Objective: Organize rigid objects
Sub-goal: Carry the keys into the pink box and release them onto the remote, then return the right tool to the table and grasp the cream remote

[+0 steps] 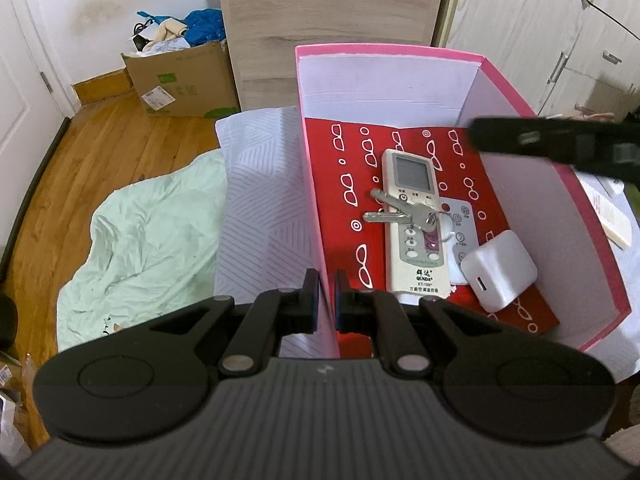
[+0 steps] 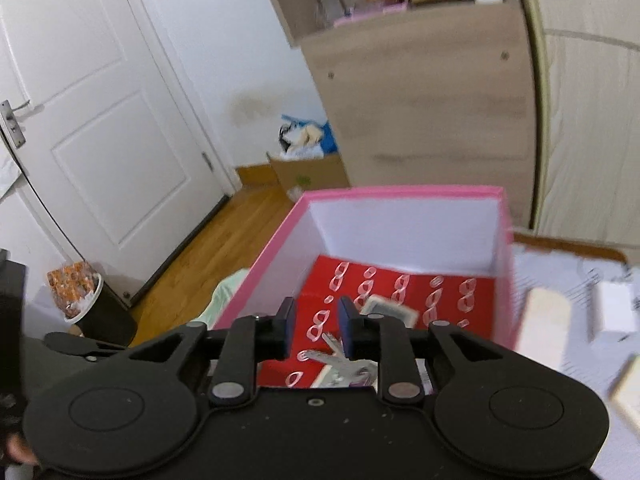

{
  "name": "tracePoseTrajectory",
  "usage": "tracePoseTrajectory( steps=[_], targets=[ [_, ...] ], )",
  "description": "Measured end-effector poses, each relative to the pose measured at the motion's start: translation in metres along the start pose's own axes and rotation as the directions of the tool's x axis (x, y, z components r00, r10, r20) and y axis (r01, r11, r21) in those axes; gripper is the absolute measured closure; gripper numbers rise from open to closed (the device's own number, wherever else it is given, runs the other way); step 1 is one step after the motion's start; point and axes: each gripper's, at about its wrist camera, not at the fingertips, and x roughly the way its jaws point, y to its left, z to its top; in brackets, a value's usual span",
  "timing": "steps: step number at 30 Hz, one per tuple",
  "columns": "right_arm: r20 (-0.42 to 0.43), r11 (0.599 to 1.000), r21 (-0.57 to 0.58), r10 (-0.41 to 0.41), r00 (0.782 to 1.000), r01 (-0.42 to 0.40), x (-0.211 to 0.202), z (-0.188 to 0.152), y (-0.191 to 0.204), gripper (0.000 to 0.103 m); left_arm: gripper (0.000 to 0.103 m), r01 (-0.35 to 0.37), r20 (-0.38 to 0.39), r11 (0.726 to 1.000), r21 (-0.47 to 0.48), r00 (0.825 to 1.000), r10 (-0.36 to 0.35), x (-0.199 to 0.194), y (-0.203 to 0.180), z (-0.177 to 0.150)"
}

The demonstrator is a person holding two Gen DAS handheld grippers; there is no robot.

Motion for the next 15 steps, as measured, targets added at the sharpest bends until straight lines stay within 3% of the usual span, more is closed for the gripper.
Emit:
tracePoseTrajectory(
  steps=[8, 15],
  targets=[
    [0.043, 0.997, 0.017, -0.075, 0.996, 0.074, -0.056, 0.0, -0.042, 0.069, 0.096, -0.006, 0.0, 1.0, -0.001, 1.0, 0.006, 0.004, 0.001, 0.0],
    [-0.054, 0.984, 0.116, -0.133, 0.99, 0.138, -0.055, -0.016, -0.101, 0.066, 0.096, -0.023, -0.002, 1.0, 0.006, 1.0, 0.023, 0.005, -0.002, 0.0]
  ],
)
